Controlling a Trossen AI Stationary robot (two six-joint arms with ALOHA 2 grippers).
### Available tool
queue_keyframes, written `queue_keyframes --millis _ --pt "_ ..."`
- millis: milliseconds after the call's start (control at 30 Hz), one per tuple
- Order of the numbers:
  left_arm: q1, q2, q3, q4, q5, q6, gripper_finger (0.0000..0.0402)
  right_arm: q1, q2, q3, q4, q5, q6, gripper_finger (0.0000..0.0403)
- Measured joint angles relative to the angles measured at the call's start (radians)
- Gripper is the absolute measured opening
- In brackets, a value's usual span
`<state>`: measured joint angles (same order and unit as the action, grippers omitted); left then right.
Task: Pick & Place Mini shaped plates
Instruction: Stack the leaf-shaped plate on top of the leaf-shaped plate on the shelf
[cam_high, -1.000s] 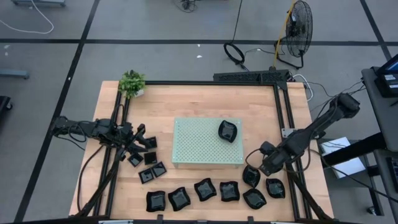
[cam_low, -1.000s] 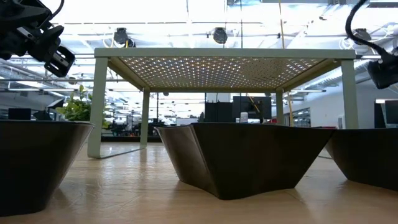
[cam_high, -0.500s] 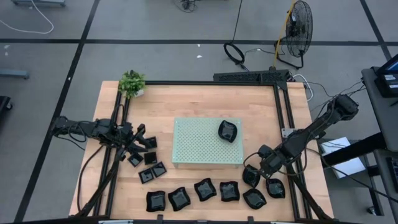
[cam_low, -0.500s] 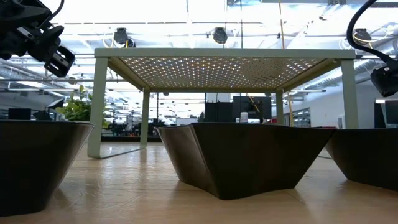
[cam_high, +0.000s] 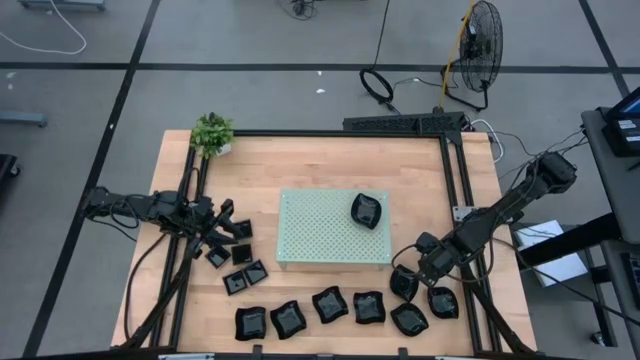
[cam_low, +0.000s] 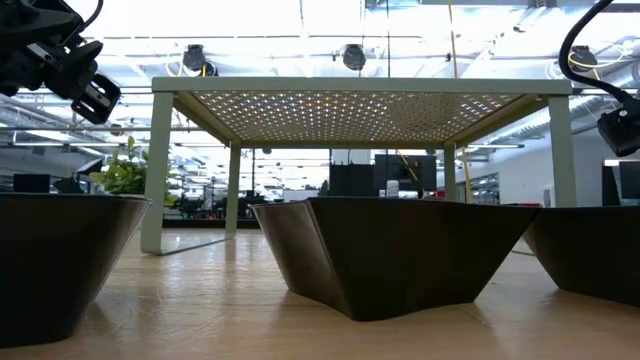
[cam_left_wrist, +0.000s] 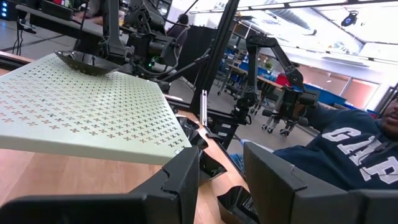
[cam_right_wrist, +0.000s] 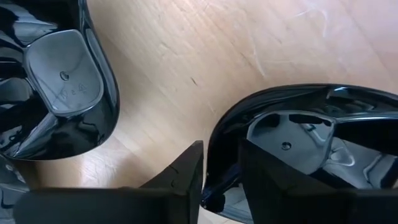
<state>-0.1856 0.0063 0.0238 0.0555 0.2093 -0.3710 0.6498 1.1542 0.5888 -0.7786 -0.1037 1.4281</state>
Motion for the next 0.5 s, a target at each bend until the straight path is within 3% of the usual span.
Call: queue_keyframes --millis 333,500 --pt "0.000 0.000 0.000 0.000 0.000 0.000 0.0129 0.000 0.000 0.001 0.001 -0.002 -0.018 0.0007" --pt "0.000 0.000 0.000 0.000 0.000 0.000 0.0129 0.000 0.000 0.001 0.001 0.001 -0.034 0.0005"
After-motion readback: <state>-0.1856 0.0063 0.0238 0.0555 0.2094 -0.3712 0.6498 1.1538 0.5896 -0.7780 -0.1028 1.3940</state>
